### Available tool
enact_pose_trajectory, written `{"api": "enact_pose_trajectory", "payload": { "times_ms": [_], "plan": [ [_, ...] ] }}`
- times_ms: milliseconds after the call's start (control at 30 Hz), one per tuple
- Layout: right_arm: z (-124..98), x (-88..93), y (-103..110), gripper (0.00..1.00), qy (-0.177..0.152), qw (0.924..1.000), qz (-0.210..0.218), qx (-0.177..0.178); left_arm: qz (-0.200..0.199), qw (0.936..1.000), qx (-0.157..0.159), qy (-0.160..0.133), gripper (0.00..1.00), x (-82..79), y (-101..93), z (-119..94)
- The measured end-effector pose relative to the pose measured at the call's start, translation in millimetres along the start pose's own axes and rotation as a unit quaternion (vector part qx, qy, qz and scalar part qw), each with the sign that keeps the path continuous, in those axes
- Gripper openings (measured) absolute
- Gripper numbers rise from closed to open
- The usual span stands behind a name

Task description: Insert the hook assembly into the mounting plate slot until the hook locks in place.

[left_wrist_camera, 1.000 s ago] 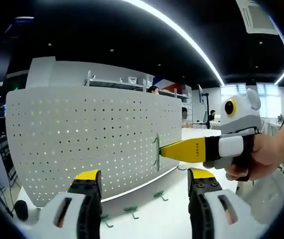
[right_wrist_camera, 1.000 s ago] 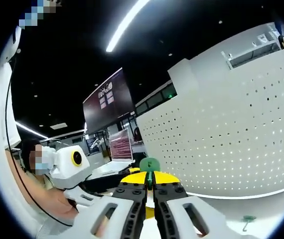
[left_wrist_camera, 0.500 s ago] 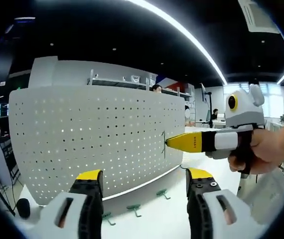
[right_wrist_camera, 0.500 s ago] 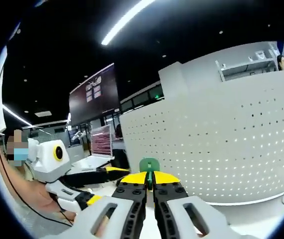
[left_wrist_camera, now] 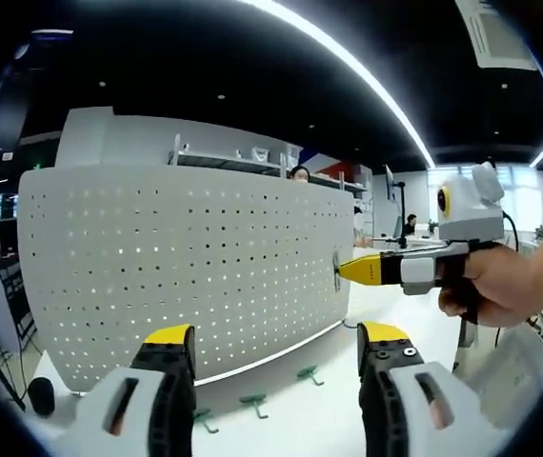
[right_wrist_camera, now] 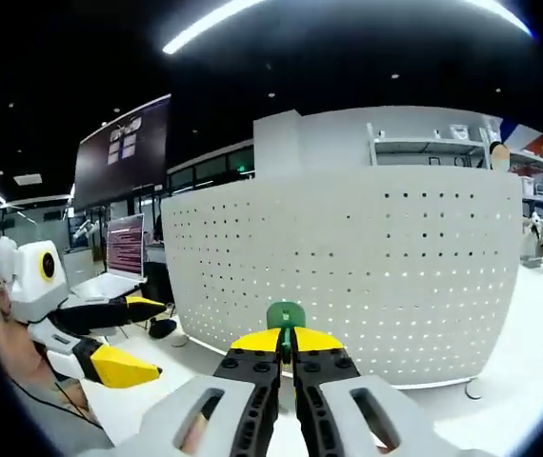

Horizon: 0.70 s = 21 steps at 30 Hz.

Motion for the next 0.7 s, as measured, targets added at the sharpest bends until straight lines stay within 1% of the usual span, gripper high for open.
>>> {"api": "enact_pose_trajectory", "payload": {
  "times_ms": [100,167,233,300,400,567,700],
  "plan": [
    [1.1,-0.9,1.3,0.01,-0.001,1.0000,0.002,-0.001,0.000,1.0000,0.001,0.000,0.71,0.2,0.8,-0.8],
    [2.7,-3.2,2.5,0.01,-0.006,0.9999,-0.008,-0.003,-0.008,0.9999,0.007,0.003,0.70,1.3,0.1,-1.3],
    [7.3,-4.7,2.7,0.01,-0.009,1.0000,-0.002,-0.005,0.000,1.0000,0.005,0.004,0.70,2.1,0.7,-2.0],
    [11.1,-6.3,2.9,0.01,-0.010,0.9999,-0.001,-0.004,-0.006,1.0000,0.001,0.001,0.70,1.5,2.6,-3.3],
    [17.6,-11.7,4.9,0.01,-0.016,0.9999,0.000,-0.006,-0.004,1.0000,-0.001,-0.003,0.70,0.2,4.1,-5.6],
    [26.9,-22.1,4.1,0.01,-0.025,0.9997,-0.003,-0.004,-0.003,1.0000,-0.008,-0.003,0.69,1.4,9.4,-11.4],
    [31.7,-26.0,3.3,0.01,-0.028,0.9996,0.000,-0.001,-0.005,0.9999,-0.012,-0.004,0.69,2.4,11.0,-14.5]
  ]
}}
Point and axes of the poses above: the point that each gripper's makers call its tool centre point, and the gripper's own axes: z roughly forward along the fingers, y roughly to its left, x roughly out of its underside, the point moved 3 cm from there along -z, roughly backward along the fingers
